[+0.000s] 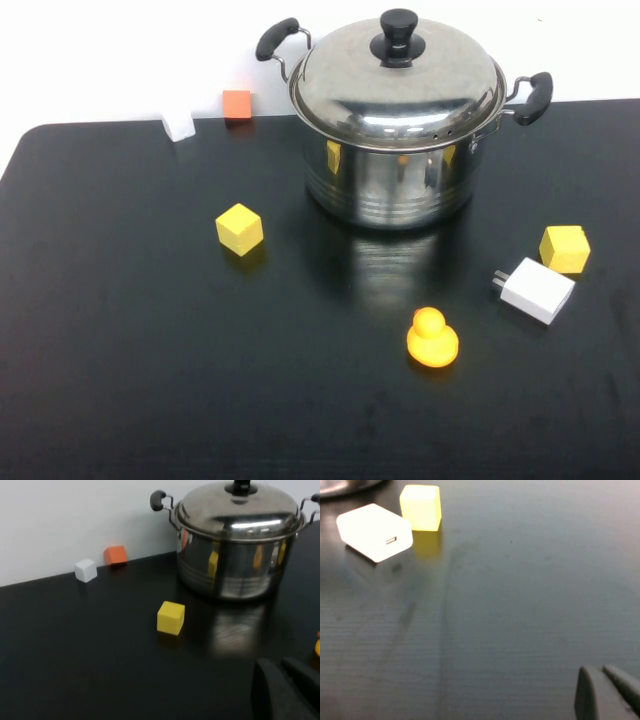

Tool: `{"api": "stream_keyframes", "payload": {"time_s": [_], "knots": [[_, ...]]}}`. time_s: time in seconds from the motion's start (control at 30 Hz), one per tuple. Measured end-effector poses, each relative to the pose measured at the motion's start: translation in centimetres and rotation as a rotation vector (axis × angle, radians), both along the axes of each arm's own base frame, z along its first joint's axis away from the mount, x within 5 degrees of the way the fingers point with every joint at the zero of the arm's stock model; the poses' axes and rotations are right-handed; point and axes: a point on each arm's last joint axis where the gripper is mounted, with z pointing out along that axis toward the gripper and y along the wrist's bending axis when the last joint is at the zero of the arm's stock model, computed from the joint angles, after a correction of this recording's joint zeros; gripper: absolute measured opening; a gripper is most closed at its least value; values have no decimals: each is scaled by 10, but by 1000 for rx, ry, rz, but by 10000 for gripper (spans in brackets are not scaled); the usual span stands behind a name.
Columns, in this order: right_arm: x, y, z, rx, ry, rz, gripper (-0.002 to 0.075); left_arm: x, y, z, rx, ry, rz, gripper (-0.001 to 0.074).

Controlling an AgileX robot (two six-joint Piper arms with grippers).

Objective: Cover the pot

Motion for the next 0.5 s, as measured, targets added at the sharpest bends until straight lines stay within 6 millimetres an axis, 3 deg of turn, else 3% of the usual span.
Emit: {"api": "stream_keyframes", "payload": {"time_s": [0.33, 0.5], "knots": [[0, 0, 0, 0, 0, 0, -2, 2, 0, -33, 9, 79, 28, -1], [0, 0, 0, 0, 0, 0, -2, -6, 10, -58, -47, 100, 153, -1]]}}
